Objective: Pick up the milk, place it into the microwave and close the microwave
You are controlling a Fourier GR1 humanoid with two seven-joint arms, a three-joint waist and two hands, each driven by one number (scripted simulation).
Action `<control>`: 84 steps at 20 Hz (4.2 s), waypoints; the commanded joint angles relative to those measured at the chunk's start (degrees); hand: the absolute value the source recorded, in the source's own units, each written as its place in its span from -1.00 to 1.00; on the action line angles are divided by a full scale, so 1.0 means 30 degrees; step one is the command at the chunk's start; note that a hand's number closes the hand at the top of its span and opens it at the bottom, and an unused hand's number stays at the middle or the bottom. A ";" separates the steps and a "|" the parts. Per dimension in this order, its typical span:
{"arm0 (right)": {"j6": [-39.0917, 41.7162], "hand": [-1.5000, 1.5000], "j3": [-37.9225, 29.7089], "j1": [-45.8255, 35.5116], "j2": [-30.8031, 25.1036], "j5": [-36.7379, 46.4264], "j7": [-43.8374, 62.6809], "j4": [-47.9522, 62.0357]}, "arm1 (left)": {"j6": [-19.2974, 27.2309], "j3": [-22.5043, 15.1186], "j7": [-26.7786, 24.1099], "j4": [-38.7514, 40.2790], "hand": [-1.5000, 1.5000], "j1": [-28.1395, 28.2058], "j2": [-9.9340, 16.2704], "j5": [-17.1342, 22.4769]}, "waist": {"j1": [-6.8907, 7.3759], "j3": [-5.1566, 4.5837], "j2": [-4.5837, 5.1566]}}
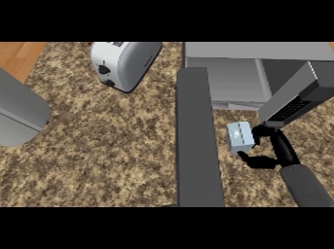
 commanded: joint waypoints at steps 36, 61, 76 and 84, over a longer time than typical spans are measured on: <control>-0.0297 1.00 0.0162 -0.6620 0.2046 -0.0633 0.7232 -0.2647 | -0.1669 0.4133 0.1988 0.2809 -1.00 -0.2719 0.0908 0.2889 | -0.0159 0.0034 0.0054; -0.8732 -1.00 -0.1875 -0.9963 0.0449 0.0479 0.7505 0.3994 | -0.1744 0.3910 0.2655 0.4586 -1.00 -0.6434 0.1969 0.1455 | 0.1884 0.0135 0.1083; -0.3443 -1.00 -0.3724 -0.9544 0.0671 -0.1600 0.4403 0.4135 | -0.2421 0.1658 0.3069 0.4488 -1.00 -0.6576 0.1170 0.0032 | 0.1086 0.0129 0.0680; -0.0208 -1.00 -0.4222 -0.8505 0.0679 -0.2437 0.2814 0.4011 | -0.2189 -0.0181 0.3171 0.3741 -1.00 -0.6610 0.0045 -0.2032 | 0.0140 0.0069 0.0222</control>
